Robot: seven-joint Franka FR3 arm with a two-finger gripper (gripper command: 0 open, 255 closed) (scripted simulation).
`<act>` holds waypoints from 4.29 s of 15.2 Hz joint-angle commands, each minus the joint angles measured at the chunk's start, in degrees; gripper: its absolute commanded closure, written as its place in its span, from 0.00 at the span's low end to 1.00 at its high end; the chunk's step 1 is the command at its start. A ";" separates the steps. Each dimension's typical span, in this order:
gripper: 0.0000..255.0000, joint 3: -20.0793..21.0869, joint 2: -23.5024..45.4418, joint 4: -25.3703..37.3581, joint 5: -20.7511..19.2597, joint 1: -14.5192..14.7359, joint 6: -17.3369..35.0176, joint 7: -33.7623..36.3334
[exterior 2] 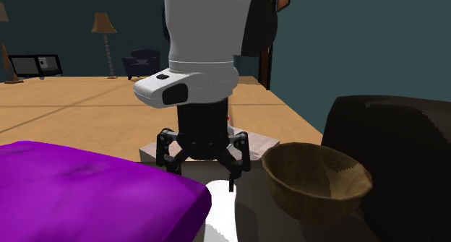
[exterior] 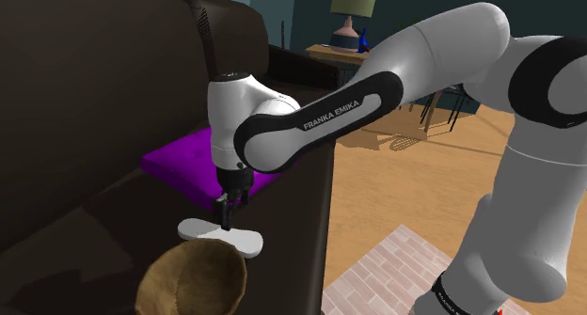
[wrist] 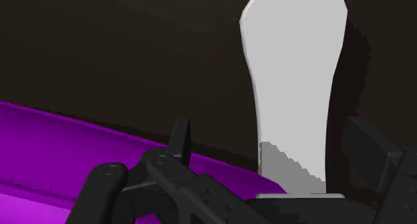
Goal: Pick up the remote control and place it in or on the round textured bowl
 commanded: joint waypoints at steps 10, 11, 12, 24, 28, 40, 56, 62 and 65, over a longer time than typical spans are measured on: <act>0.00 0.19 8.62 2.98 -4.16 2.85 5.51 1.91; 0.00 0.19 8.62 2.98 -4.16 2.85 5.51 1.91; 0.00 0.18 8.61 2.98 -4.16 2.86 5.51 1.90; 1.00 0.24 7.92 2.00 -3.96 2.83 5.88 1.97; 1.00 0.12 8.61 2.98 -4.13 2.91 5.51 1.89; 0.00 0.93 5.28 5.72 -2.23 2.37 -0.20 0.64; 0.00 -0.65 10.87 6.68 -3.46 3.62 4.79 7.07; 1.00 -0.65 10.89 6.70 -3.47 3.62 4.79 7.07; 1.00 -0.65 10.88 6.69 -3.46 3.62 4.79 7.07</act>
